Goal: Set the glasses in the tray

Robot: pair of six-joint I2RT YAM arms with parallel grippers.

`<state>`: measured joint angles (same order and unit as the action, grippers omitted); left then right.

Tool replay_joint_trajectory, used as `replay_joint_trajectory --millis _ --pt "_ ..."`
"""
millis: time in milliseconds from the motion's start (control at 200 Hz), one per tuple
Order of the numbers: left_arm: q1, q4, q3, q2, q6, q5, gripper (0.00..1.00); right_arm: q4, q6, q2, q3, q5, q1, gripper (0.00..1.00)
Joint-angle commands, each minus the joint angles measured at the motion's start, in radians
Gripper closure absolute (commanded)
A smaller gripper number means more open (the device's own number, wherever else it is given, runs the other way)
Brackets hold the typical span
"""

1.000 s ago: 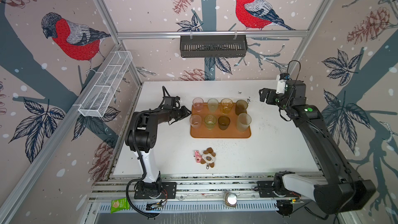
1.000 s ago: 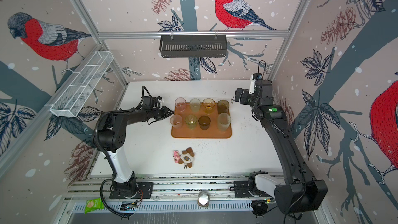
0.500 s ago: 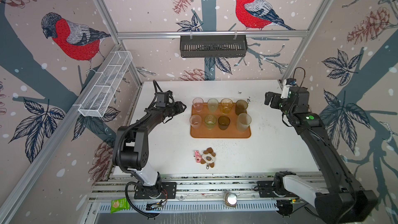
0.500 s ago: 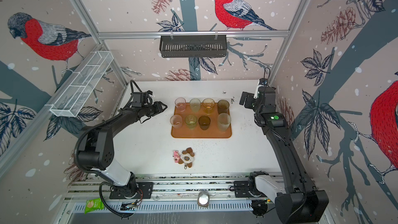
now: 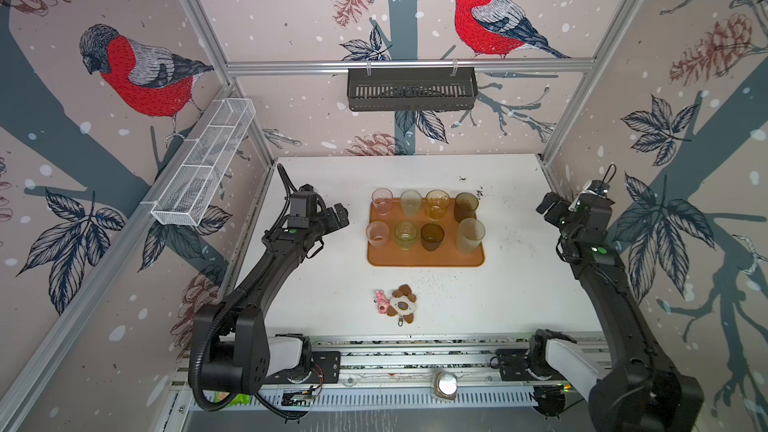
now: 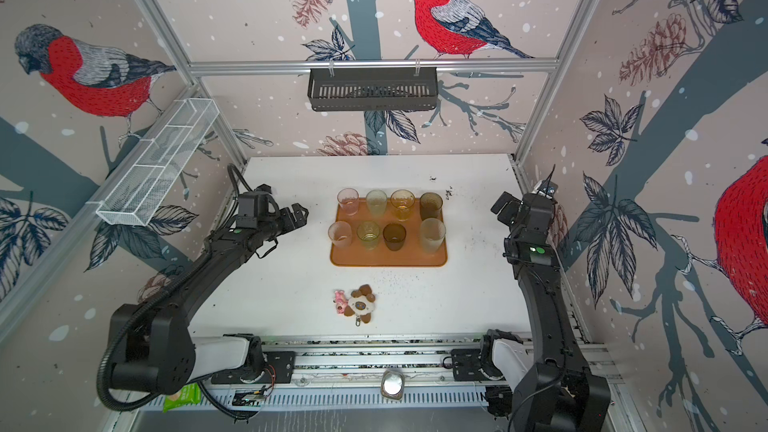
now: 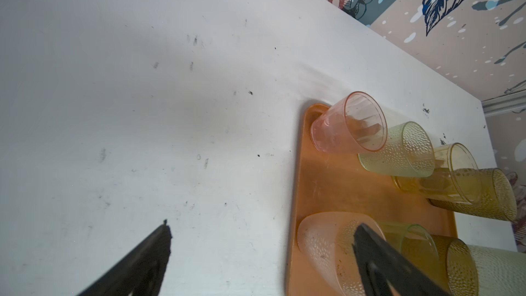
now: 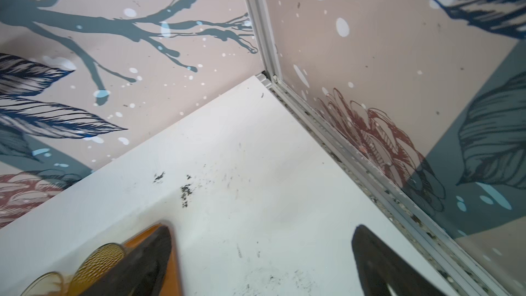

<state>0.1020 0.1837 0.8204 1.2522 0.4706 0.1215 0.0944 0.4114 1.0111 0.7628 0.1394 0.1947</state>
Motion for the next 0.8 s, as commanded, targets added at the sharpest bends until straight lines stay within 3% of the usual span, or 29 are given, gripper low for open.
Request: replay_joint_trajectory --millis 0,160,315,590,795 --pt "-0.002 -0.019 -0.039 -0.078 -0.02 -0.13 0.01 -0.112 0.031 -0.01 -0.053 0.09 0.018 0.0" --pt "-0.001 -0.15 -0.178 -0.209 0.017 -0.337 0.01 -0.341 -0.065 -0.068 -0.223 0.043 0.021 0.0" --pt "-0.001 -0.196 -0.26 -0.255 0.035 -0.487 0.01 -0.44 -0.128 -0.07 -0.336 0.108 0.023 0.0" --pt "-0.001 -0.279 -0.295 -0.207 -0.079 -0.632 0.01 -0.559 -0.16 0.031 -0.405 0.029 0.0 0.0" --pt "-0.001 -0.607 -0.447 -0.195 -0.234 -0.636 0.0 -0.696 -0.198 0.088 -0.453 0.034 -0.068 0.0"
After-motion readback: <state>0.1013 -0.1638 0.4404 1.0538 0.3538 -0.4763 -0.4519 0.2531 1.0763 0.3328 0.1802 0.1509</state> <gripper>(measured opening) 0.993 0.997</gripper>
